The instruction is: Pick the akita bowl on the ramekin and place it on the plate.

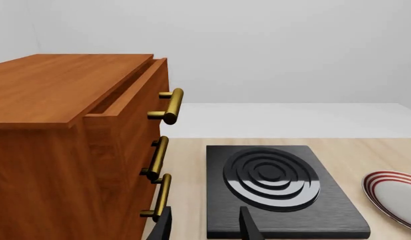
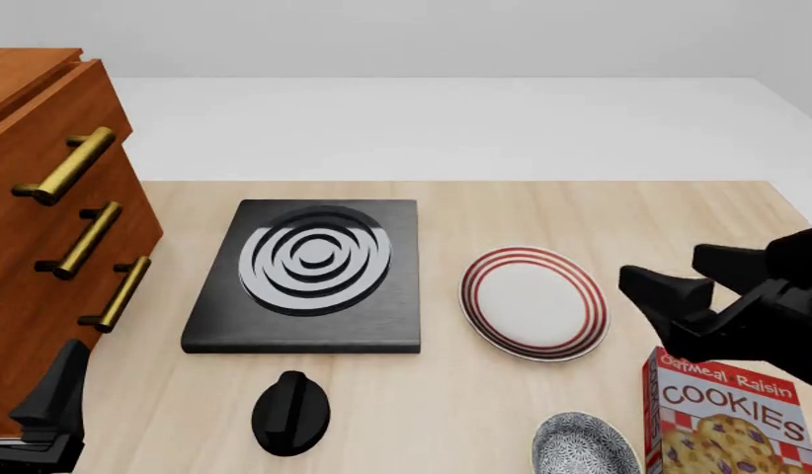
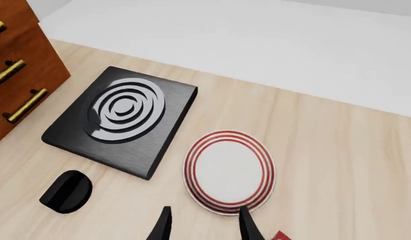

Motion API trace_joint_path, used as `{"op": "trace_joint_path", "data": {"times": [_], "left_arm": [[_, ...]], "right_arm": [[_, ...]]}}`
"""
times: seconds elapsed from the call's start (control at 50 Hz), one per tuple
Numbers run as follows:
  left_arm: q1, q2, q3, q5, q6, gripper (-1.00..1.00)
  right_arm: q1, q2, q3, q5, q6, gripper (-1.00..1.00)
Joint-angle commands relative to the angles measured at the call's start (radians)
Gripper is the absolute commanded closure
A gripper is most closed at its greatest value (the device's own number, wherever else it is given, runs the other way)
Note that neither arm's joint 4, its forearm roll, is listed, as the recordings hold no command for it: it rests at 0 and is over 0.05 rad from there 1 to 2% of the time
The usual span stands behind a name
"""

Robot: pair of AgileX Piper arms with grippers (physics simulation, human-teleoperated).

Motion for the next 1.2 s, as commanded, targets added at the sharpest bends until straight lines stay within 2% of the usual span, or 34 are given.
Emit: {"op": "trace_joint_path", "data": {"times": [0.02, 0.06, 0.08, 0.12, 0.28, 0.58, 0.98, 1.2], "left_arm": [[0.0, 0.003, 0.0, -0.003, 0.0, -1.0], [0.0, 0.002, 0.0, -0.003, 0.0, -1.0], [0.0, 0.003, 0.0, -0.002, 0.0, -1.0], [0.0, 0.0, -0.002, 0.002, 0.0, -1.0], [0.0, -0.003, -0.003, 0.006, 0.0, -1.0], [0.0, 0.002, -0.002, 0.001, 0.0, -1.0], [0.0, 0.009, 0.0, -0.009, 0.0, -1.0], [0.0, 0.008, -0.001, -0.007, 0.0, -1.0]], "right_arm": [[0.087, 0.105, 0.022, 0.022, 0.03, -1.0], [0.082, 0.112, 0.035, 0.016, 0.021, -1.0], [0.092, 0.12, 0.056, 0.005, 0.054, -1.0], [0.099, 0.134, 0.099, -0.017, 0.073, -1.0], [0.093, 0.145, 0.148, -0.002, 0.055, -1.0], [0.114, 0.16, 0.21, -0.003, 0.068, -1.0], [0.058, 0.146, 0.308, 0.004, 0.036, -1.0], [0.047, 0.172, 0.353, -0.031, 0.048, -1.0]]}}
